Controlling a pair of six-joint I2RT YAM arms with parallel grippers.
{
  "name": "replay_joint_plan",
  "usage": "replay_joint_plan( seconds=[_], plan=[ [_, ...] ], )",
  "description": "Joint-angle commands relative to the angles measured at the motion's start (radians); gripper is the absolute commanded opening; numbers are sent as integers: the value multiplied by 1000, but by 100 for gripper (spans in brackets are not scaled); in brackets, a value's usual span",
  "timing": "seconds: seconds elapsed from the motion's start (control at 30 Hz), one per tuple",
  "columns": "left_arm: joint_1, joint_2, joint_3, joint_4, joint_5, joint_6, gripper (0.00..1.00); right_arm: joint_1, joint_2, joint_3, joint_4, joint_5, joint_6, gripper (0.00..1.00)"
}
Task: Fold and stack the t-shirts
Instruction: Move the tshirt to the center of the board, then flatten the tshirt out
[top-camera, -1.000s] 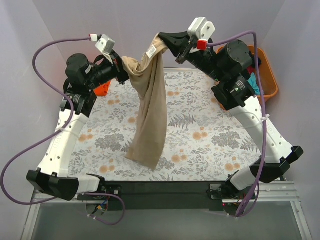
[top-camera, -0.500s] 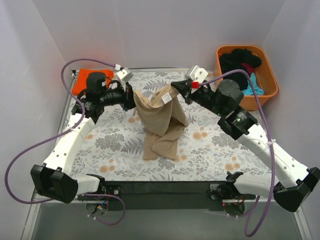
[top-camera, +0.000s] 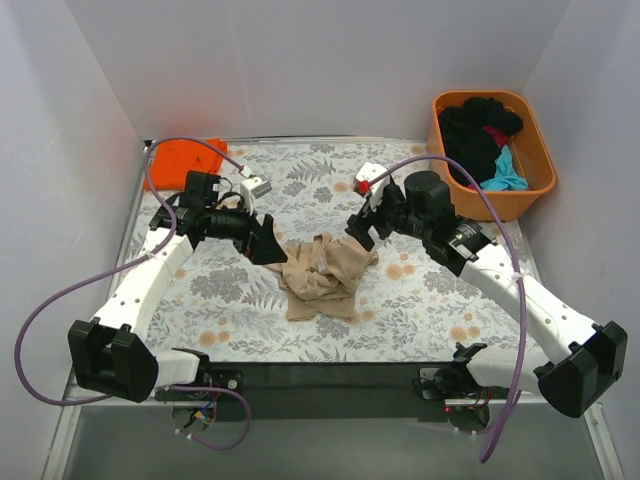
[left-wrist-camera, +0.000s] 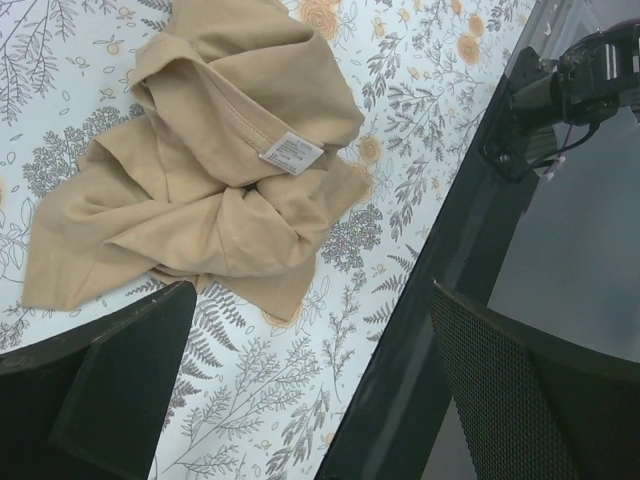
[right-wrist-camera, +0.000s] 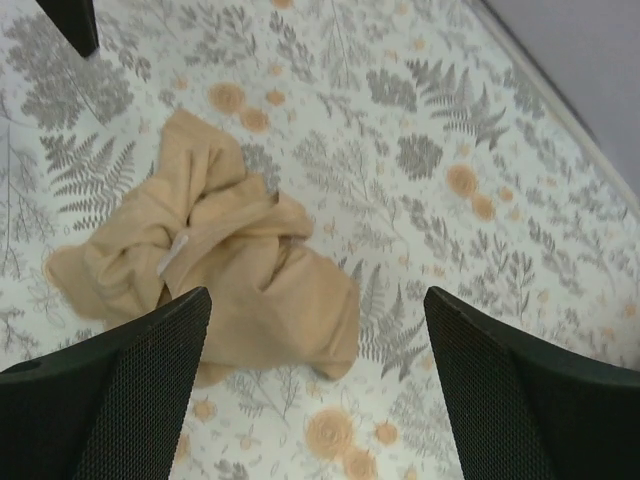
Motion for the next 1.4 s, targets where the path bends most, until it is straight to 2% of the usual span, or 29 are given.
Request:
replay_joint_plan(
  seconds=[0.0,0.13,0.23,0.3,0.4,0.5,0.67,0.77,0.8,0.87,0.9,0.97,1.0,1.07,1.23,1.37],
  plan=[
    [2,33,16,2,0,13,95,-64,-21,-50,-145,-61,52,79],
    [-63,171,85,40,-78,22,89,-185,42,-80,-220,-225,114,72],
    [-123,265,141,141,-121,-62,89,-307,97,-81,-234,-336,145,68],
    [-163,337,161,196,-159,-176,89,-326,117,-80,-232,-379,158,68],
    [-186,435,218,252,-203,-276,89,-326,157,-83,-223,-371,174,66],
    [-209,521,278,259,-252,-334,82,-326,191,-101,-186,-333,171,66],
    [-251,598,324,265,-296,-360,75,-326,292,-120,-148,-324,162,66],
    [-252,648,335,264,-322,-397,67,-326,357,-120,-127,-333,169,66],
    [-252,670,347,259,-328,-400,59,-326,369,-117,-119,-325,174,66],
    [-251,675,355,239,-328,-391,49,-326,398,-103,-105,-319,169,66],
    [-251,661,353,238,-328,-386,35,-326,407,-95,-99,-313,163,66],
    [-243,639,350,221,-315,-363,16,-326,442,-66,-90,-314,155,66],
    [-231,610,352,209,-293,-351,0,-325,456,-51,-90,-324,149,66],
    [-209,572,346,186,-292,-331,0,-320,499,-8,-97,-314,122,66],
    [-26,417,330,131,-220,-276,0,-318,550,37,-133,-290,66,66],
    [51,395,388,28,-227,-178,0,-289,594,75,-137,-311,100,72]
  ],
)
